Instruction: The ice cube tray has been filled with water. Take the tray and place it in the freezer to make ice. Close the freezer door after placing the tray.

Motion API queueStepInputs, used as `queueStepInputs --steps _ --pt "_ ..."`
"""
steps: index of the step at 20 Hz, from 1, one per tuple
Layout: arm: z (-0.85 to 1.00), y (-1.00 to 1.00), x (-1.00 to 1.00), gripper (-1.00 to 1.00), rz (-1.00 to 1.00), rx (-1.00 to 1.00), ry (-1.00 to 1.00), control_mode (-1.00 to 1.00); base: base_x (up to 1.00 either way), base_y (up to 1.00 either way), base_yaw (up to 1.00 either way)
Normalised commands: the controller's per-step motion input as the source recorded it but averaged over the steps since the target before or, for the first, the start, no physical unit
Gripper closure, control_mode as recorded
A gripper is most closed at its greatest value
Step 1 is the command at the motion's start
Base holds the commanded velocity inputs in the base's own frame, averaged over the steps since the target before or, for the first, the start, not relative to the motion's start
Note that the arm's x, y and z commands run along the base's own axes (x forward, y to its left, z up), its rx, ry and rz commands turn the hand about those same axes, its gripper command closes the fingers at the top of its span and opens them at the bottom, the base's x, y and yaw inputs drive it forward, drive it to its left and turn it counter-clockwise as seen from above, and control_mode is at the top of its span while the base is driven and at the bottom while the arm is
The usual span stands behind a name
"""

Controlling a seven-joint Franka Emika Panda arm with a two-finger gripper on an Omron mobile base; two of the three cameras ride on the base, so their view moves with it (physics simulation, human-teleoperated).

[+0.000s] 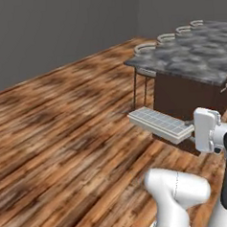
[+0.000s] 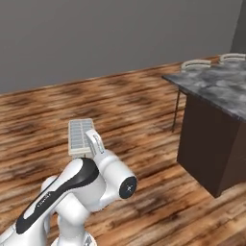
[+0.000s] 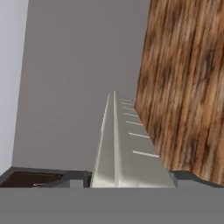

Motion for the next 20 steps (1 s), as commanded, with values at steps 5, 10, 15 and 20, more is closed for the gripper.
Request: queueStepInputs --steps 5,10,15,20 --pt "0.0 0.0 0.0 1.0 0.0 0.0 0.0 1.0 -0.04 0.0 -0.56" --pt "0.0 0.0 0.0 1.0 0.0 0.0 0.0 1.0 0.0 0.0 -0.59" --pt "0.0 0.0 0.0 1.0 0.0 0.0 0.0 1.0 0.03 0.0 -0.59" --pt "0.0 0.0 0.0 1.0 0.0 0.0 0.0 1.0 0.23 0.01 -0.58"
